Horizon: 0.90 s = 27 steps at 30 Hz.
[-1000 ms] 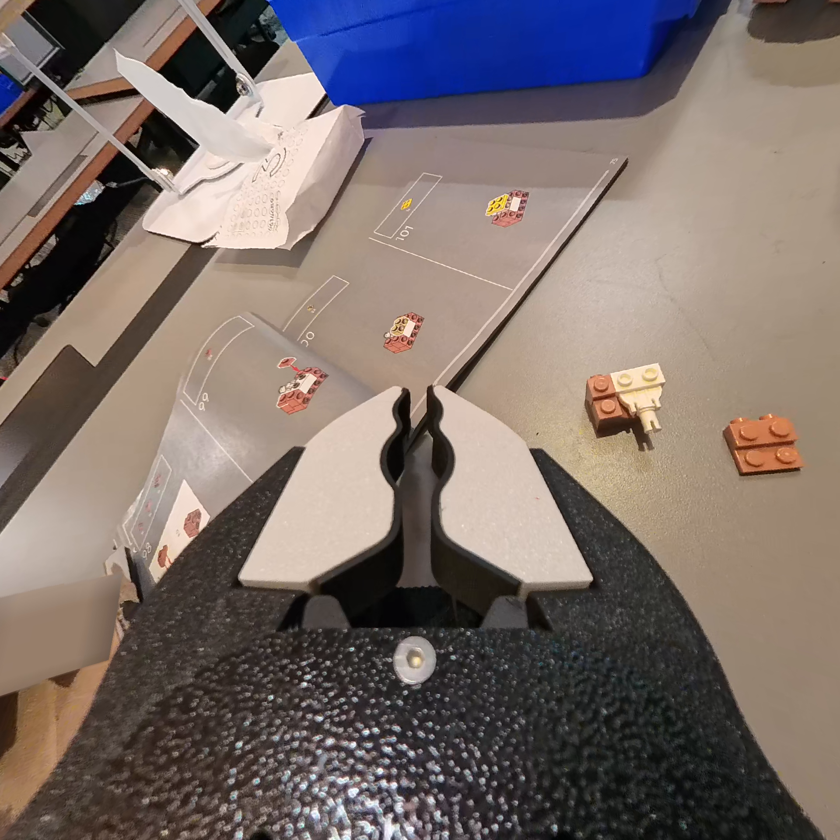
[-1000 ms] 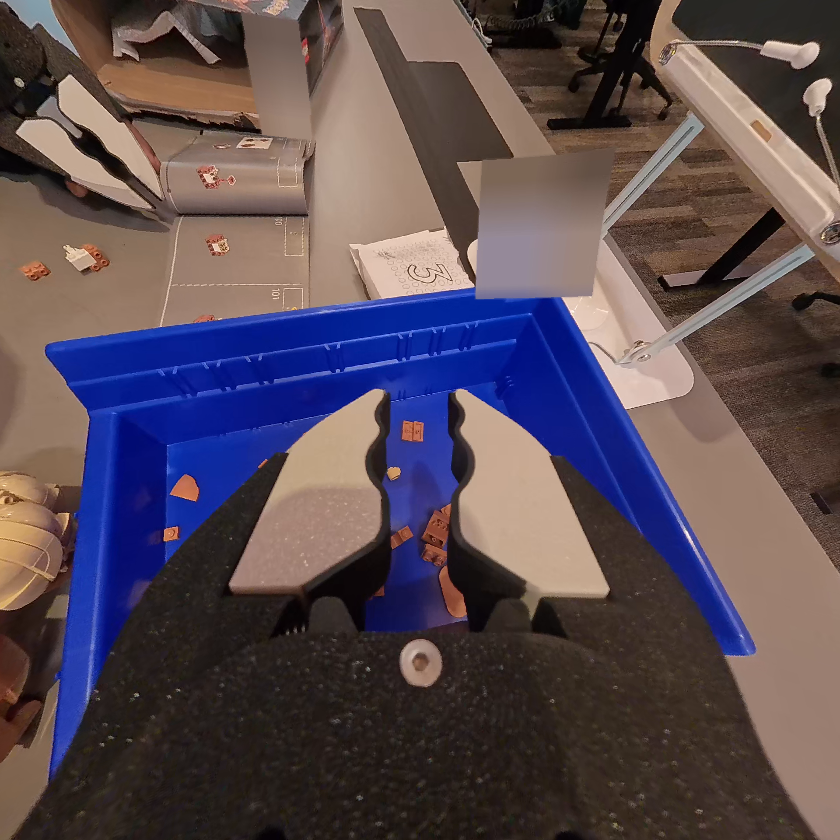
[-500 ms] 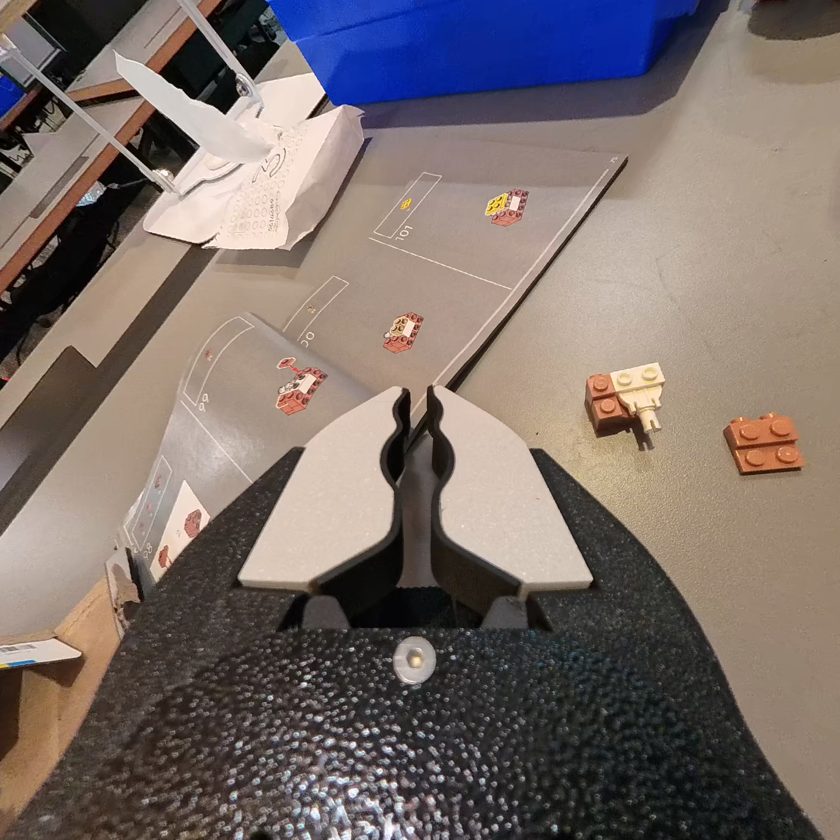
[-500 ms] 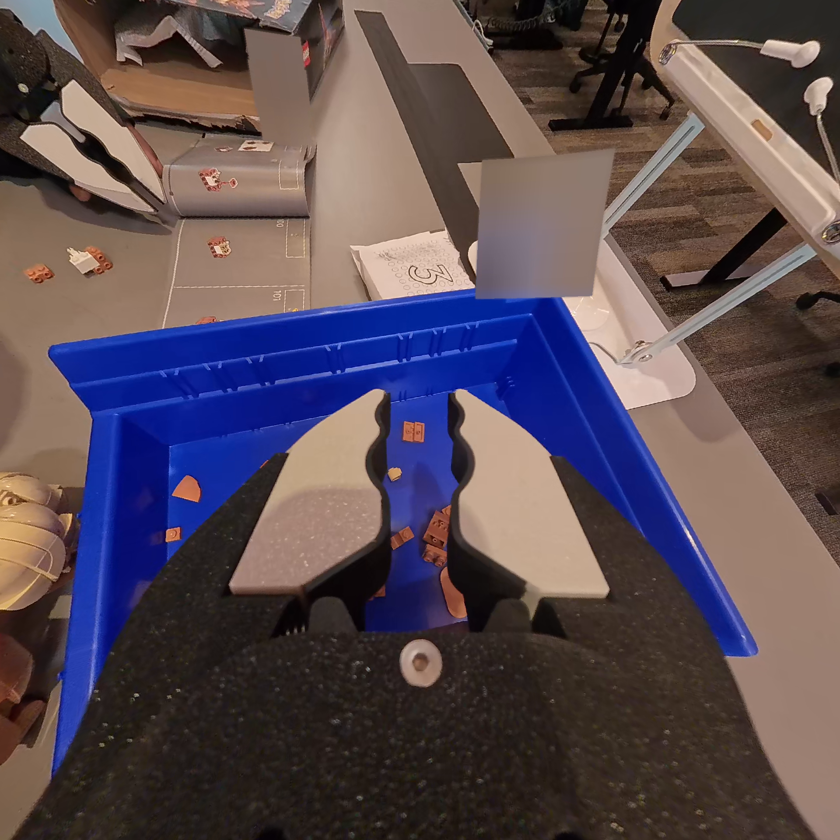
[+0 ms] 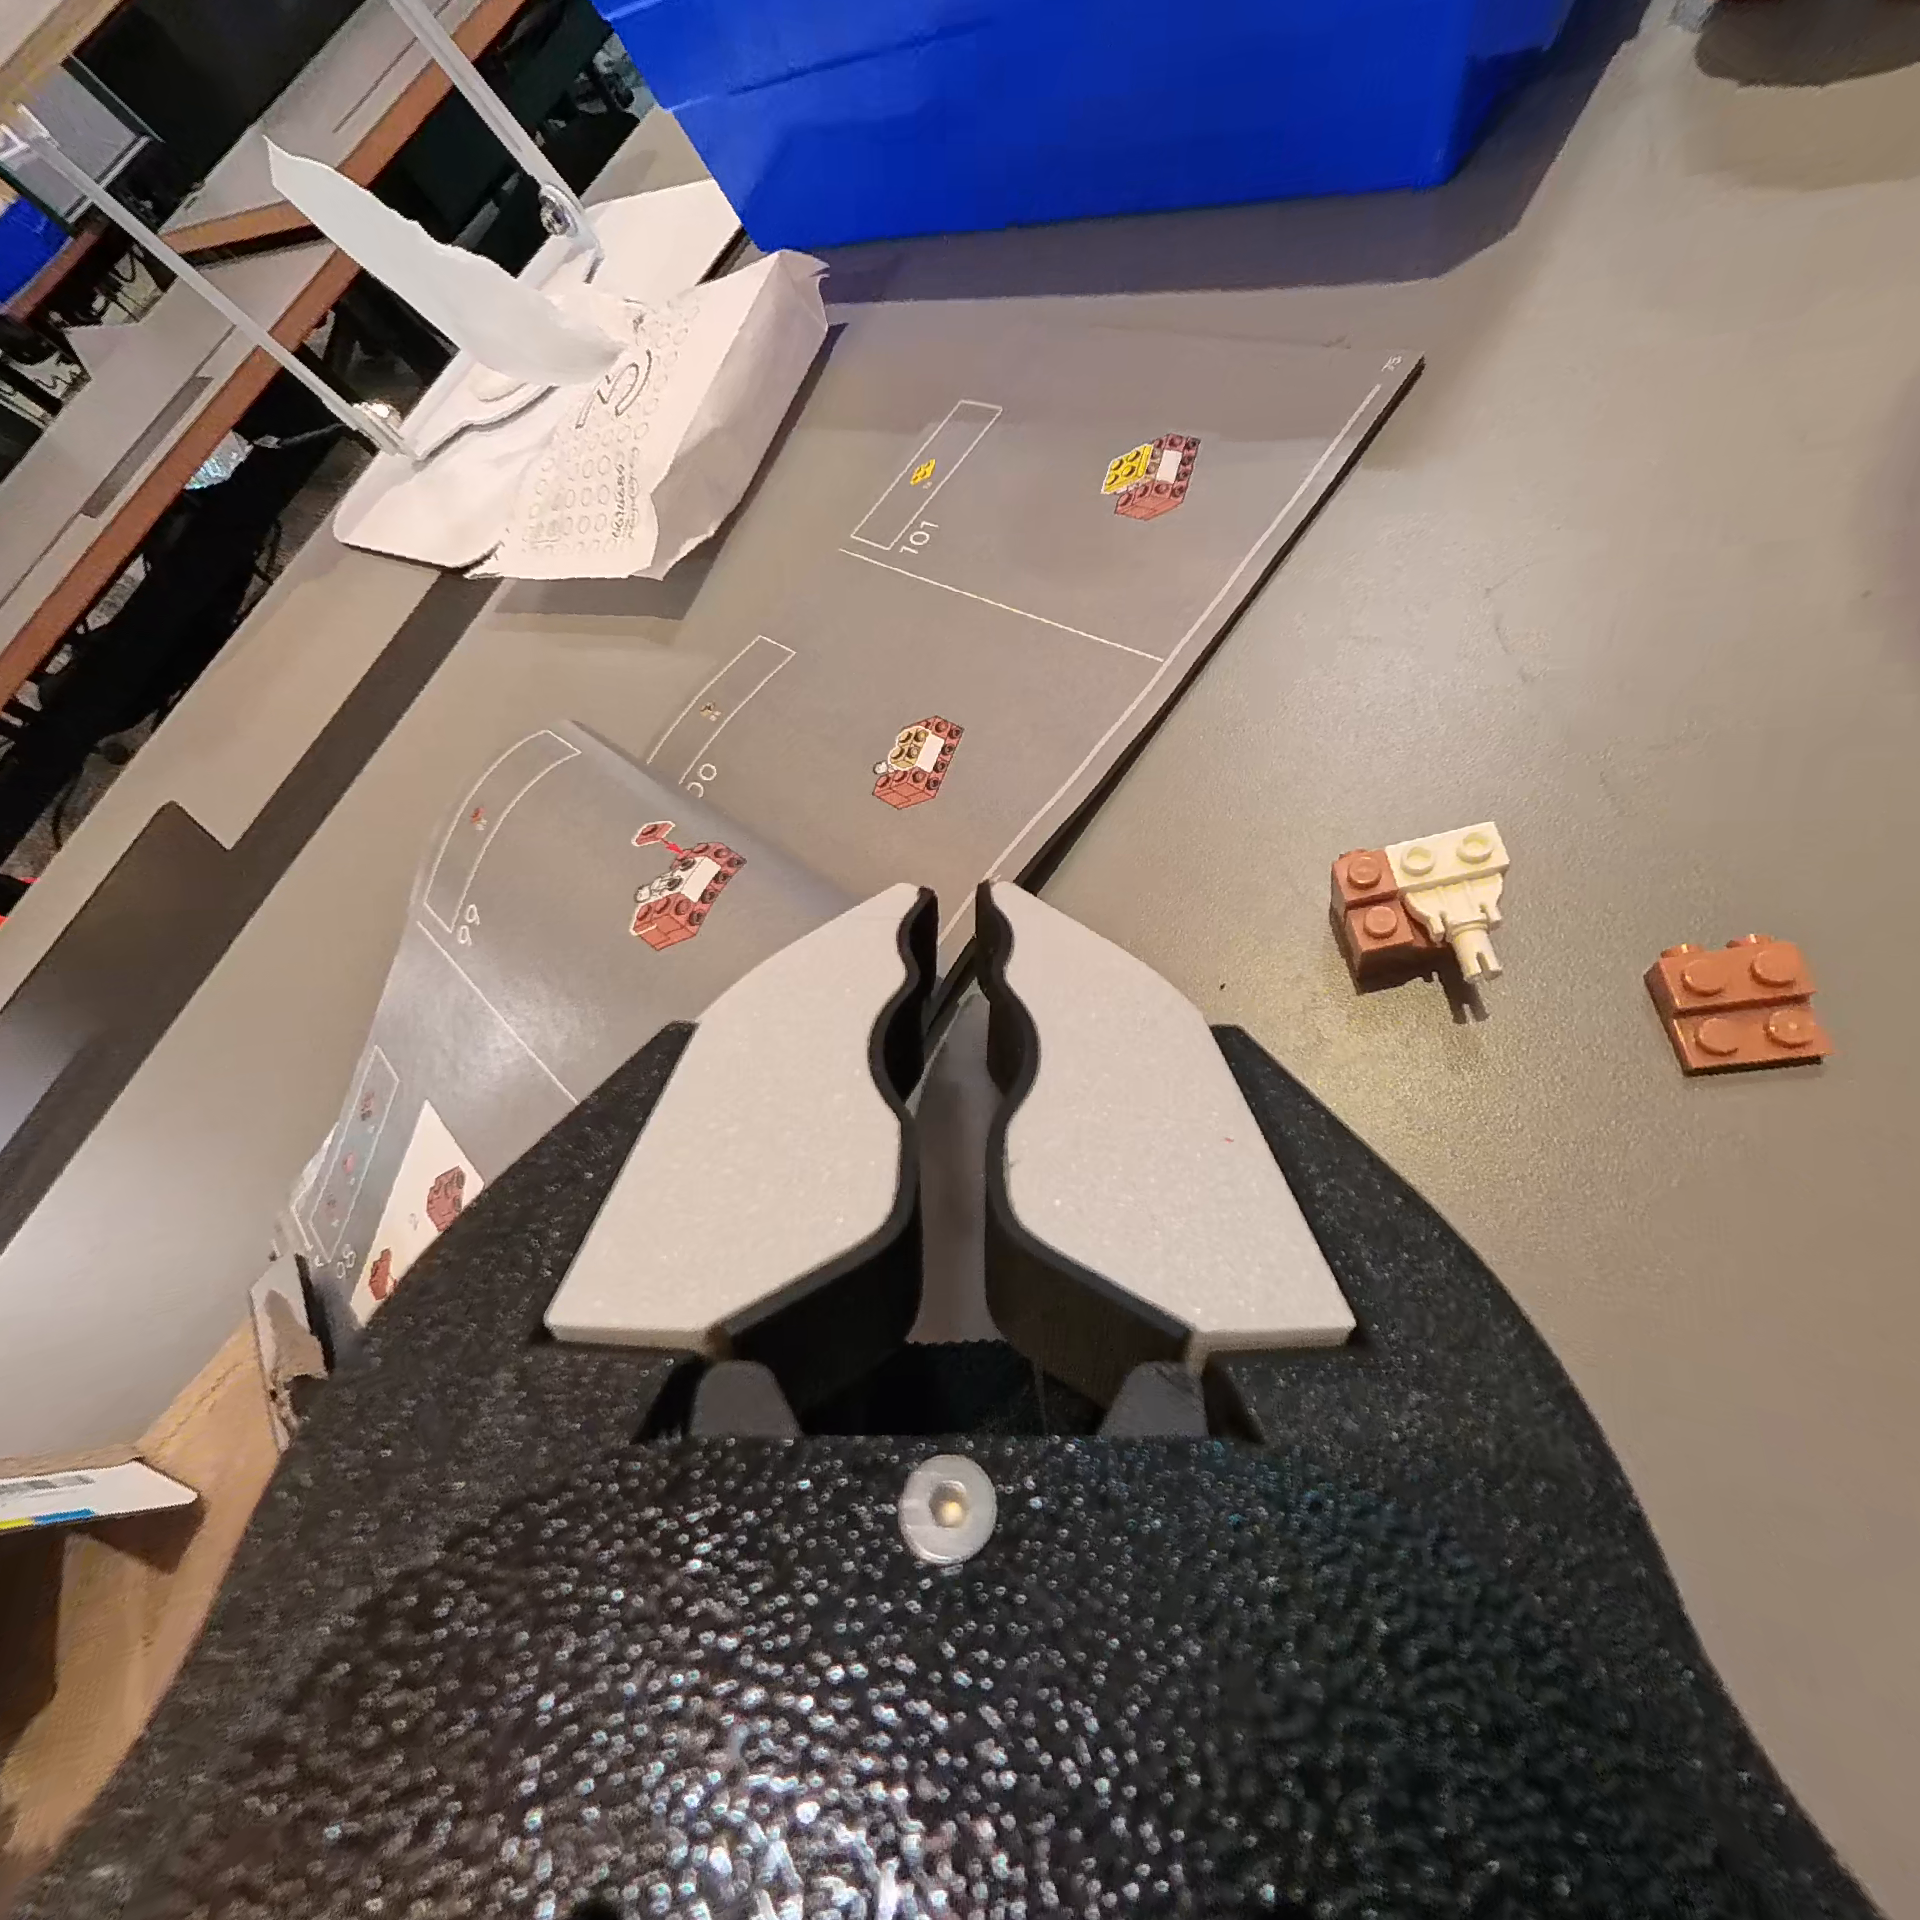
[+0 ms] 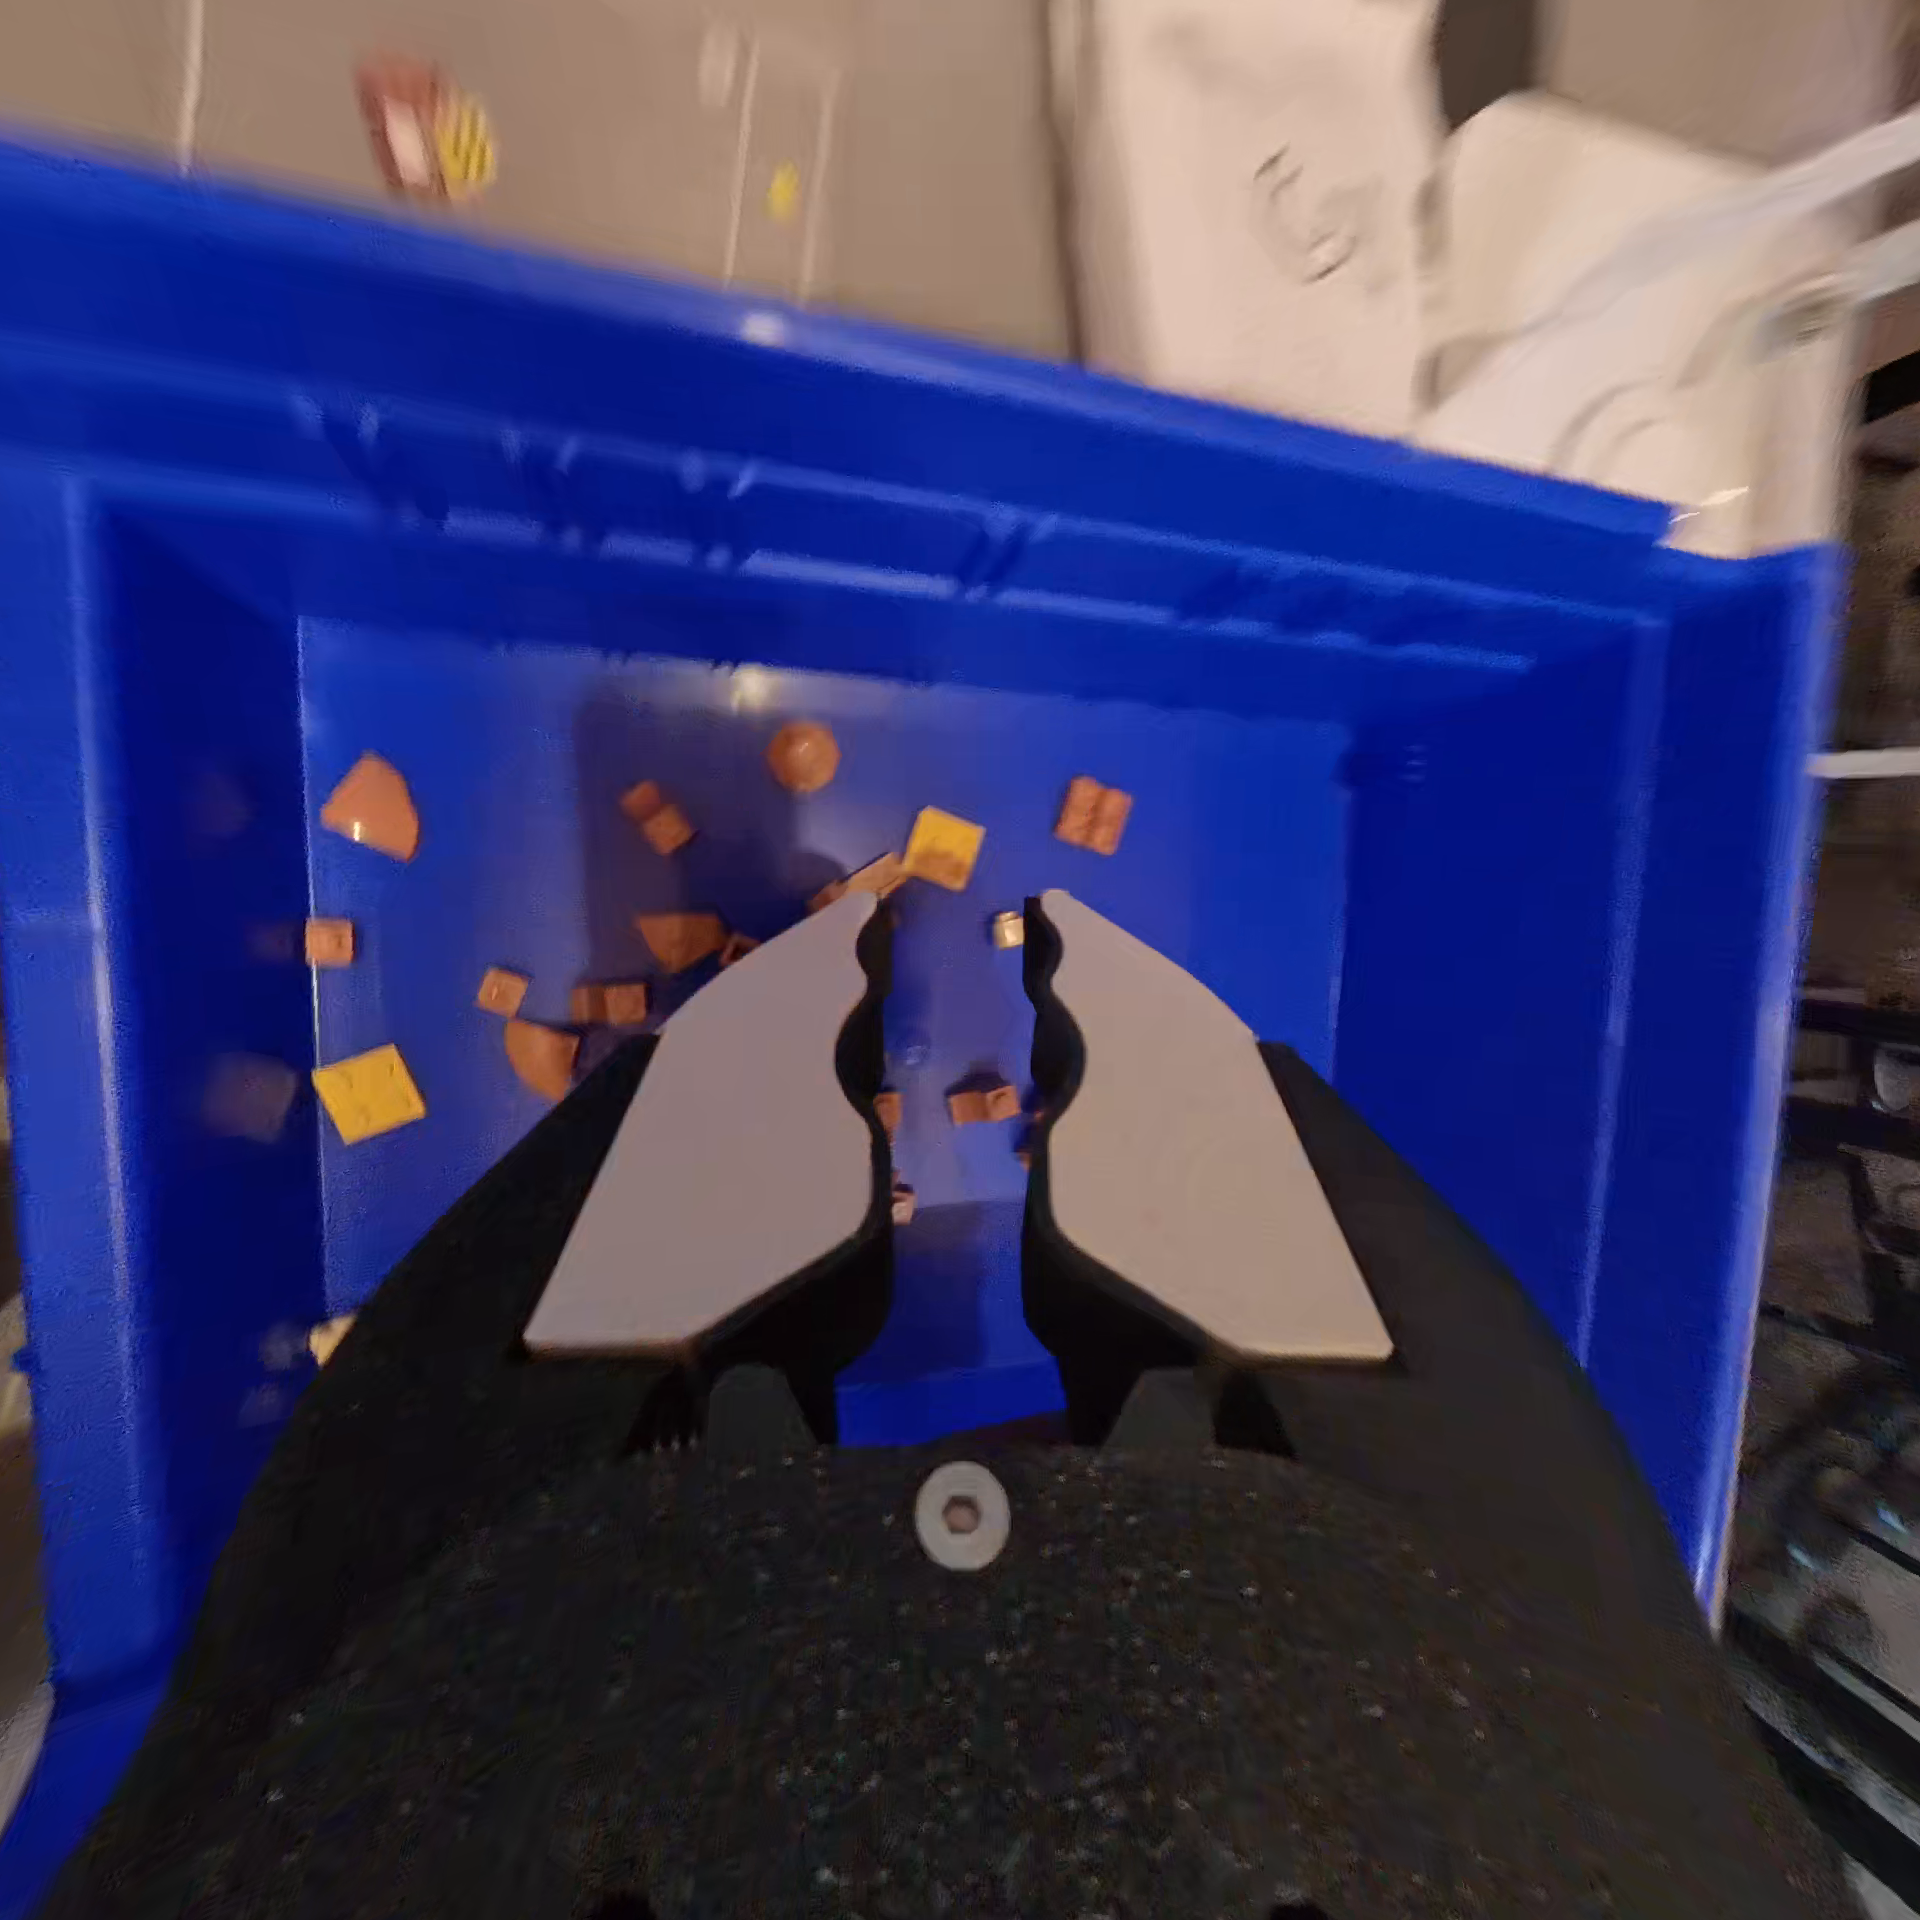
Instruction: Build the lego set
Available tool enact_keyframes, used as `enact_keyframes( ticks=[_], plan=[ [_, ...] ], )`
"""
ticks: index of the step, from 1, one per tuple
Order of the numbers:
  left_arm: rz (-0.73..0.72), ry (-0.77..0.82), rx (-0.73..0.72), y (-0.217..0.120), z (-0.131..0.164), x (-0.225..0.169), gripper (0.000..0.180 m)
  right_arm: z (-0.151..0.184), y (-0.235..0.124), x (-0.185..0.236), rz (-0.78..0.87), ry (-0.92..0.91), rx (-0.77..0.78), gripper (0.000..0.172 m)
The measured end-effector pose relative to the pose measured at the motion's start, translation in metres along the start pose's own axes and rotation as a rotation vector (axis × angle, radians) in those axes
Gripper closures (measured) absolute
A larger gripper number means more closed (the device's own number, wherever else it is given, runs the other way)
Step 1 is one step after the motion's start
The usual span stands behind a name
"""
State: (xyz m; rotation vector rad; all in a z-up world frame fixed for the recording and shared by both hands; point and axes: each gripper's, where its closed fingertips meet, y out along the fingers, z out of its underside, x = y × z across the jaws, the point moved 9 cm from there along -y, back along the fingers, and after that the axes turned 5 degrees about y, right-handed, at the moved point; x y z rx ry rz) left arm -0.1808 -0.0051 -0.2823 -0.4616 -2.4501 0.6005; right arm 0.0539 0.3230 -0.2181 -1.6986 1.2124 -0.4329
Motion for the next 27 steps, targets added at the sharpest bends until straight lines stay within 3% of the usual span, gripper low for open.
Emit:
enact_keyframes(
  ticks=[6,9,13,19,27],
  plan=[
    [-0.005,0.011,0.008,0.001,0.0,-0.001,0.174,0.002,0.039,0.015,-0.023,-0.105,0.284,0.147],
    [-0.01,-0.005,0.009,0.001,0.0,0.001,0.175,0.002,0.038,0.011,0.007,-0.136,0.238,0.151],
    [-0.013,-0.013,0.007,0.001,0.0,0.002,0.175,-0.003,0.036,0.007,-0.079,-0.132,0.172,0.156],
    [-0.013,-0.002,0.012,0.002,0.0,0.001,0.175,0.0,0.05,0.013,-0.159,-0.165,0.257,0.157],
    [-0.017,0.004,0.011,0.001,0.0,0.0,0.175,-0.003,0.053,0.016,-0.155,-0.176,0.254,0.161]
  ],
)
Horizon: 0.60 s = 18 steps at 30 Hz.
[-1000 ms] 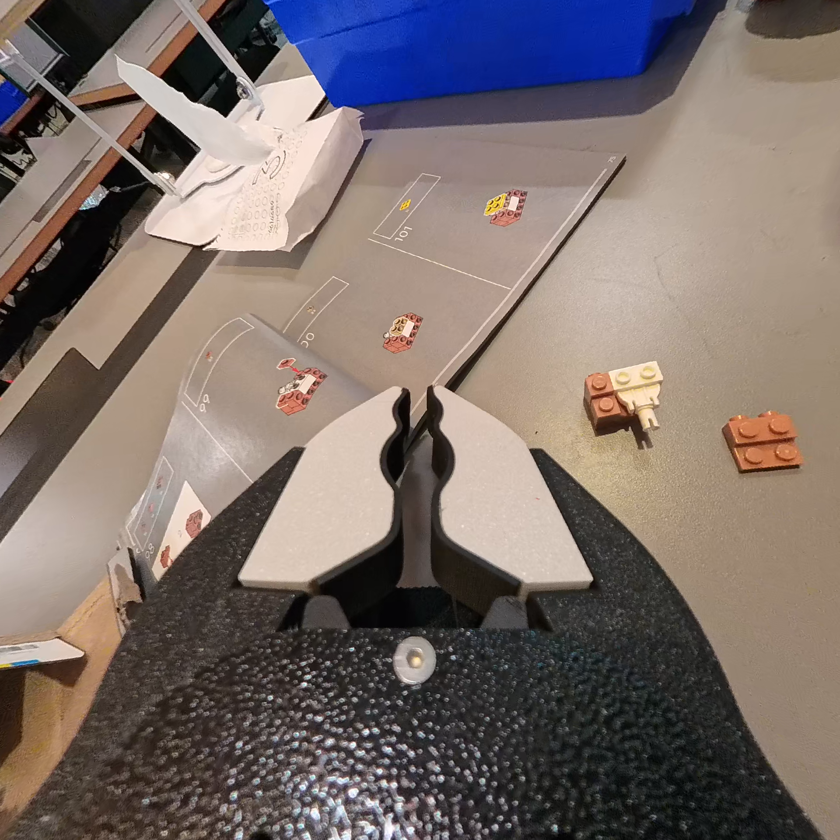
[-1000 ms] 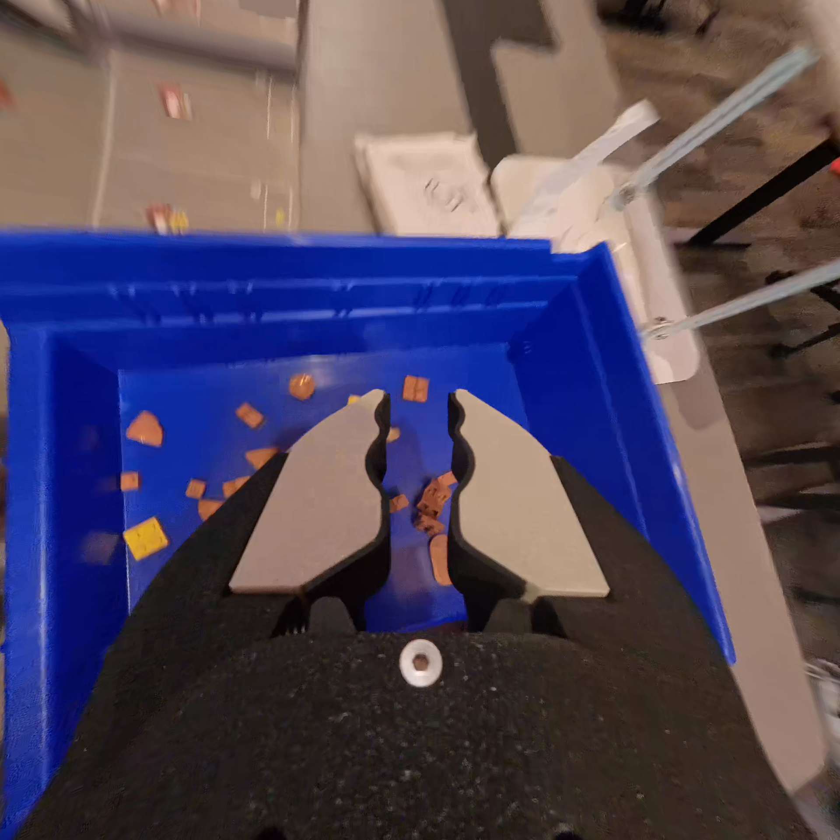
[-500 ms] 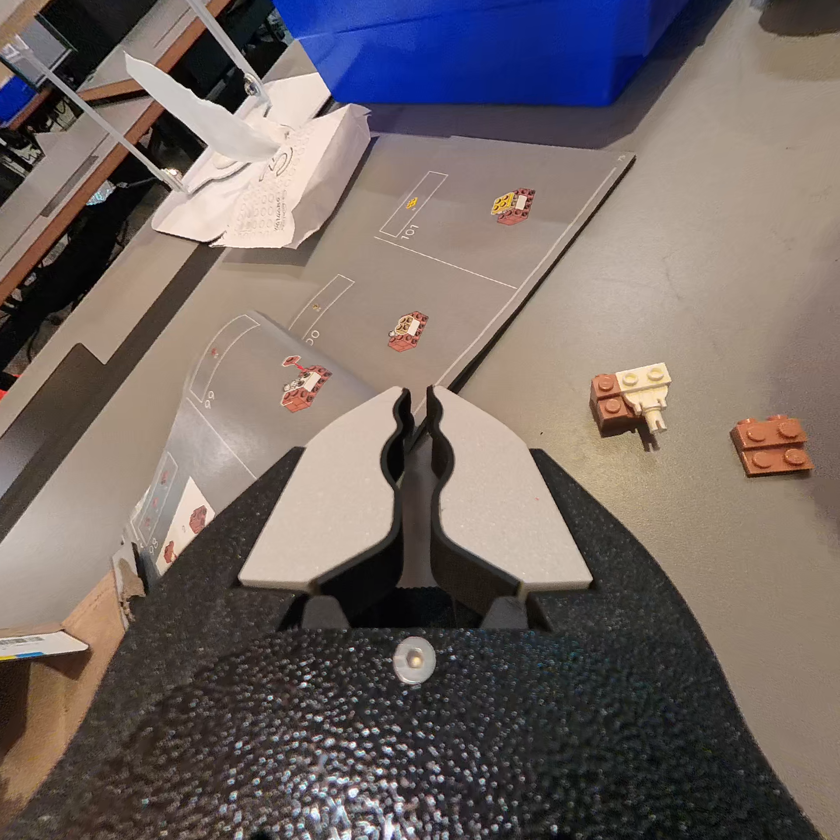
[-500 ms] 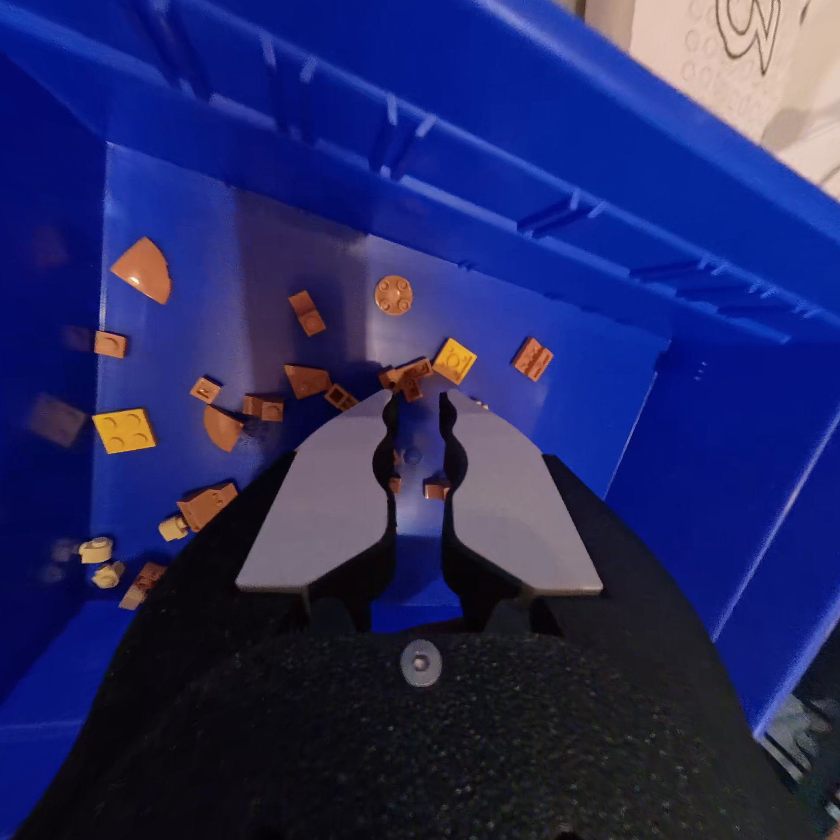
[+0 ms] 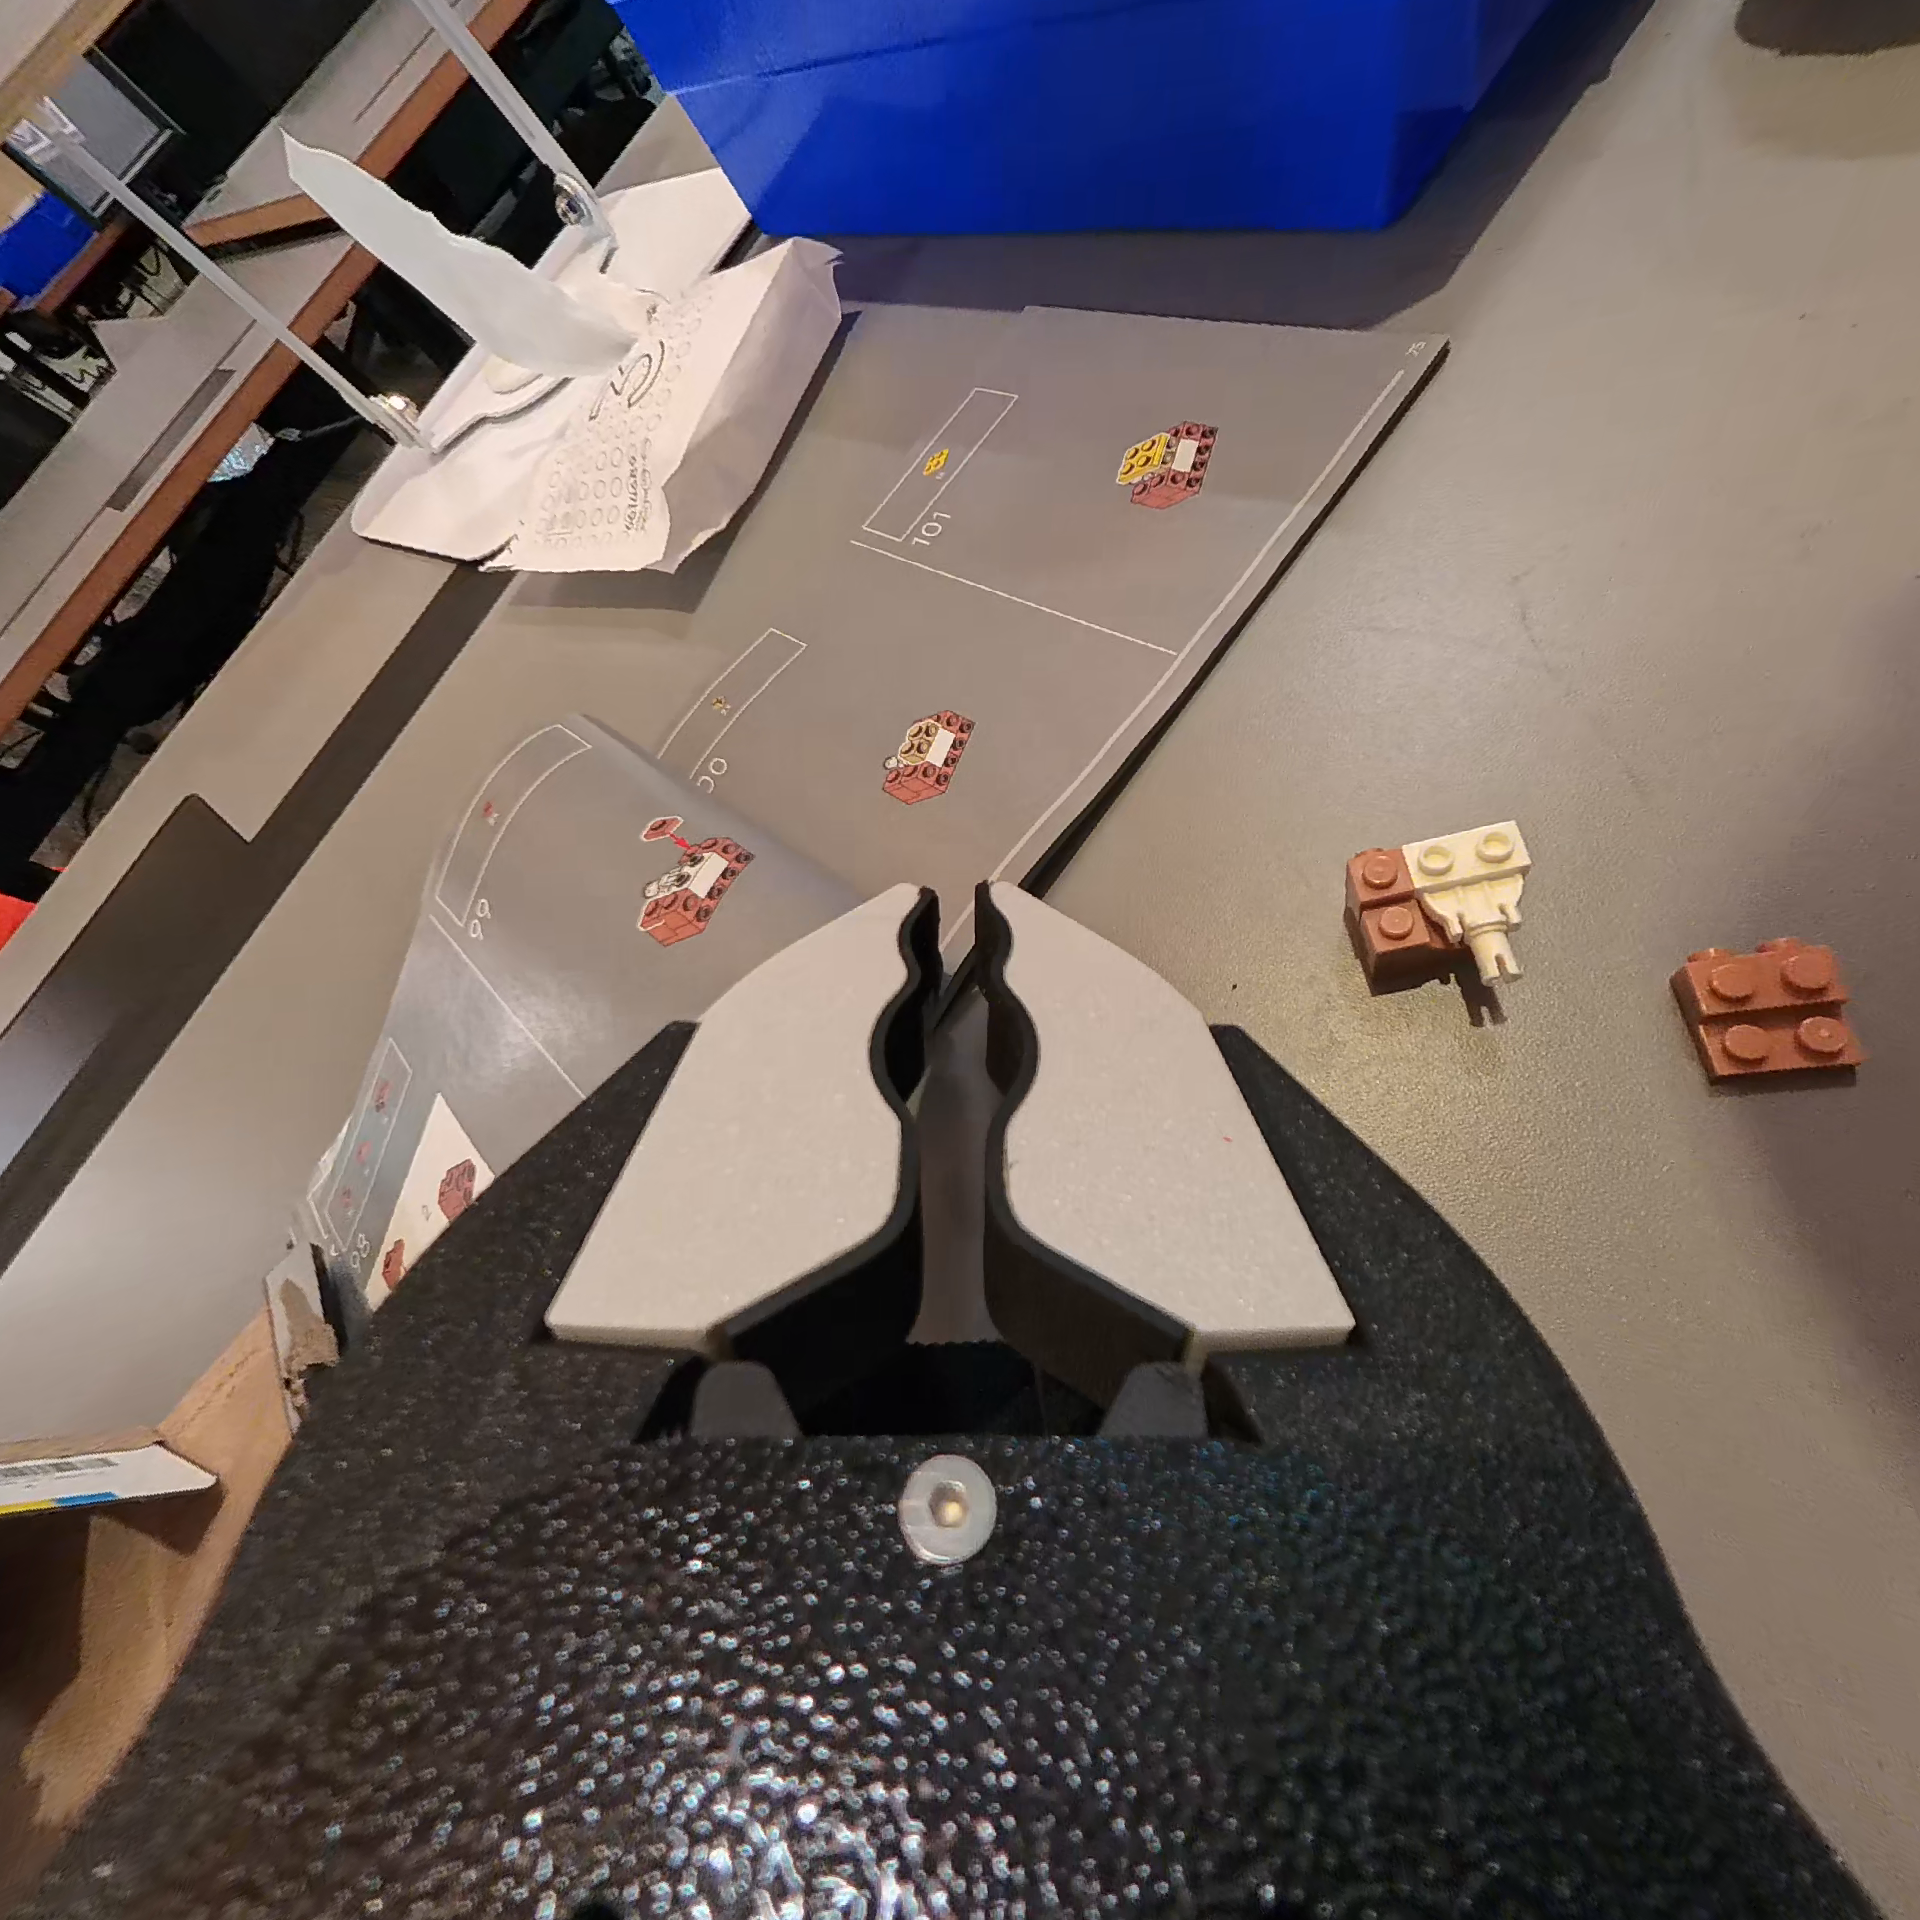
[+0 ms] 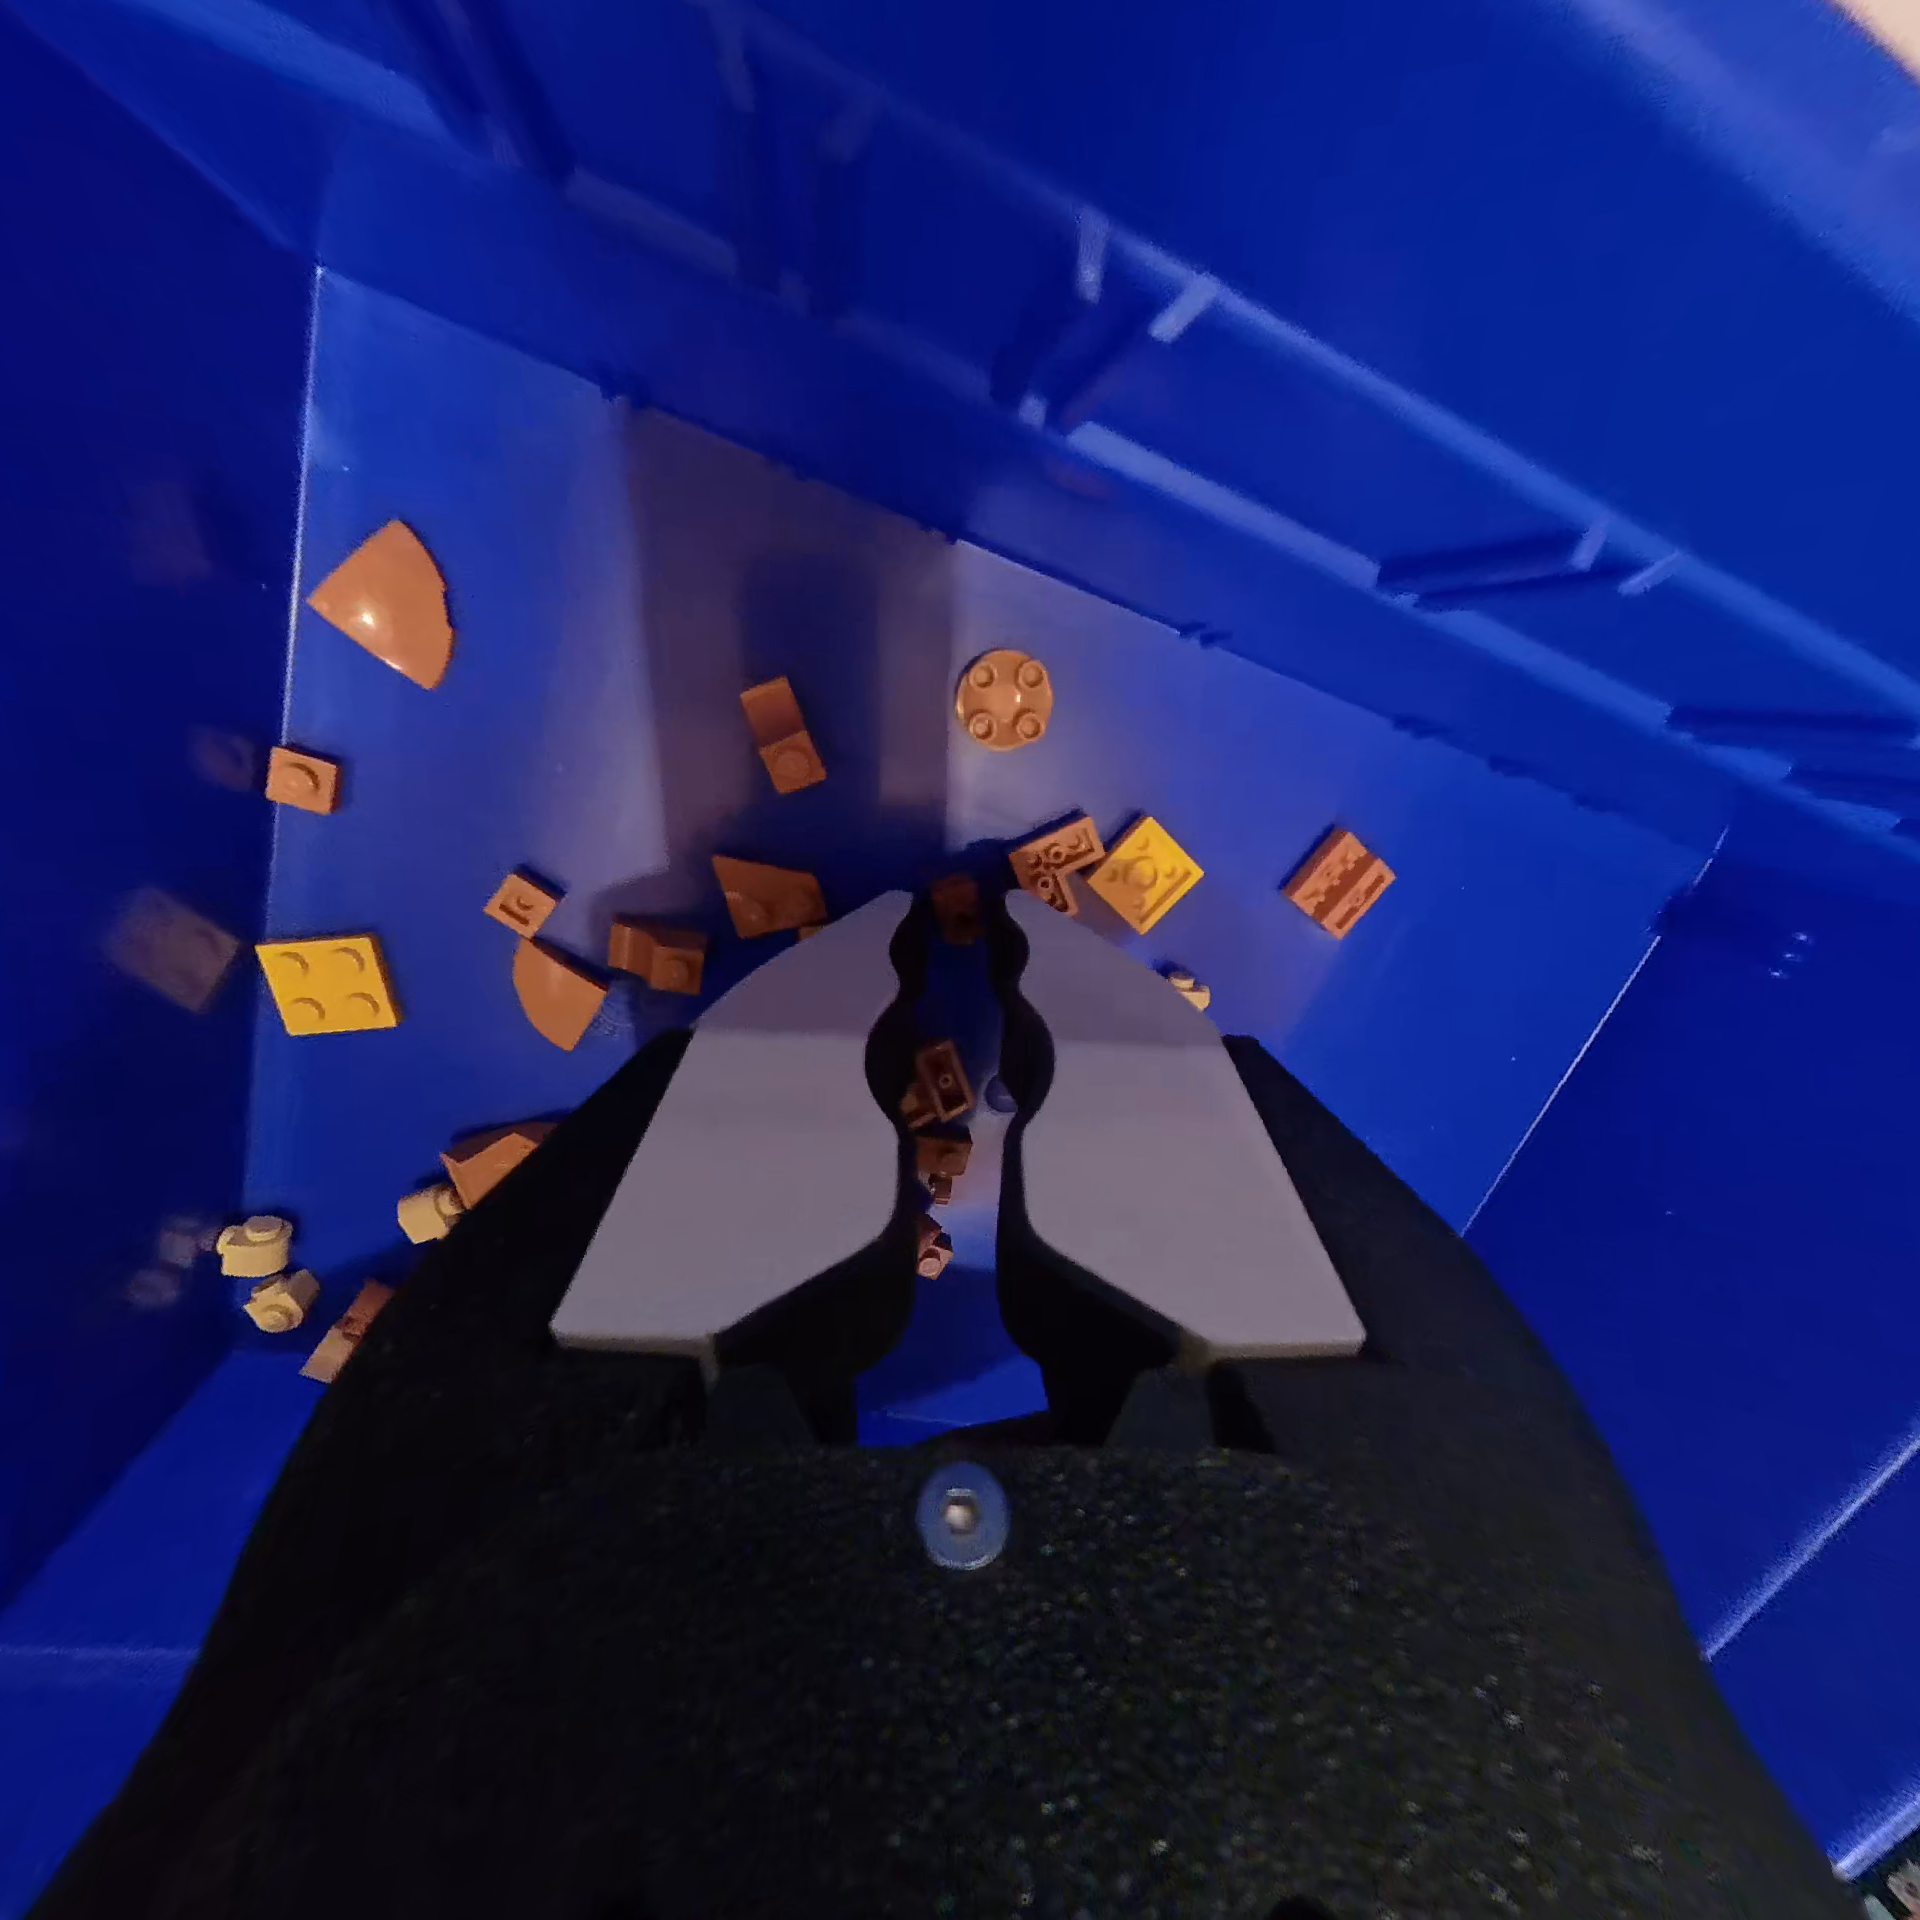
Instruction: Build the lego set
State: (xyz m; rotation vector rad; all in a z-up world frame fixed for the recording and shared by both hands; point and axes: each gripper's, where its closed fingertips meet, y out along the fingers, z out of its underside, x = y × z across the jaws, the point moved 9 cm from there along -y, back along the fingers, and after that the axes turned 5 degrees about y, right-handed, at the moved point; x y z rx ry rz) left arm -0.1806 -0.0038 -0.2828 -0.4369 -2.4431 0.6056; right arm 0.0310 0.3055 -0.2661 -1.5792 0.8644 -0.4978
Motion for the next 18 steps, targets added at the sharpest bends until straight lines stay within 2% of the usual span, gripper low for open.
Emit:
enact_keyframes(
  ticks=[9,13,18],
  plan=[
    [-0.013,0.003,-0.011,-0.001,0.0,0.0,0.175,-0.004,-0.008,0.003,0.048,-0.008,0.041,0.164],
    [-0.018,-0.003,-0.022,-0.003,-0.001,-0.001,0.175,-0.02,-0.037,0.018,0.063,0.024,-0.066,0.164],
    [0.008,0.0,-0.045,-0.008,-0.003,-0.006,0.175,-0.063,-0.069,0.053,0.068,0.163,-0.195,0.164]
  ],
)
